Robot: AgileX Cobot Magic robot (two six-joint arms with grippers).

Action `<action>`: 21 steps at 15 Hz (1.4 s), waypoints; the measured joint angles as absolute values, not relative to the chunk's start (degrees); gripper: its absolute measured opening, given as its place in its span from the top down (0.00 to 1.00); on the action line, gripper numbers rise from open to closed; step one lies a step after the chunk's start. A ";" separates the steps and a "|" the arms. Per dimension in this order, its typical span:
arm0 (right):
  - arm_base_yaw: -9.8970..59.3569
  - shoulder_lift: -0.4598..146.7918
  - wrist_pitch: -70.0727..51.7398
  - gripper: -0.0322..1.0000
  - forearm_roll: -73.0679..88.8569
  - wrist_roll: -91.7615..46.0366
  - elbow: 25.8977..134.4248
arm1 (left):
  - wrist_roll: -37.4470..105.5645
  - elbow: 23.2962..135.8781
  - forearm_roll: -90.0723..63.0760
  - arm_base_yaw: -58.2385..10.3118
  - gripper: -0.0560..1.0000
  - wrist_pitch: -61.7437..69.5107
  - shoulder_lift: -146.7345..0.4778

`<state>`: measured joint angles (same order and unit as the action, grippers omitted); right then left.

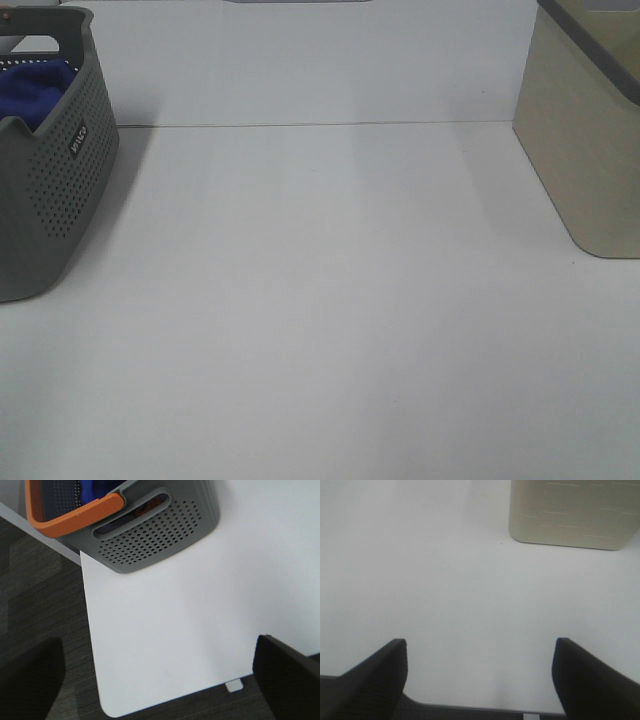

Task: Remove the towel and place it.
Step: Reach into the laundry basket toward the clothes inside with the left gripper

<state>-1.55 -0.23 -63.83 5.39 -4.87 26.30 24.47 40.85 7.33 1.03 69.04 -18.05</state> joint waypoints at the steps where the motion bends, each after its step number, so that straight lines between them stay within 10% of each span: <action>1: -1.55 -0.23 -63.83 0.22 5.39 -4.87 26.30 | 29.39 43.26 7.22 1.03 0.04 69.44 -23.09; 12: -1.55 -0.23 -63.83 0.22 5.39 -4.87 26.30 | 51.57 93.11 8.94 2.52 0.04 69.61 -80.62; 21: -1.55 -0.23 -63.83 0.22 5.39 -4.87 26.30 | 64.17 96.20 10.31 12.55 0.04 65.89 -106.05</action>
<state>-1.55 -0.23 -63.83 5.39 -4.87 26.30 64.17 96.20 10.31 12.55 65.89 -106.05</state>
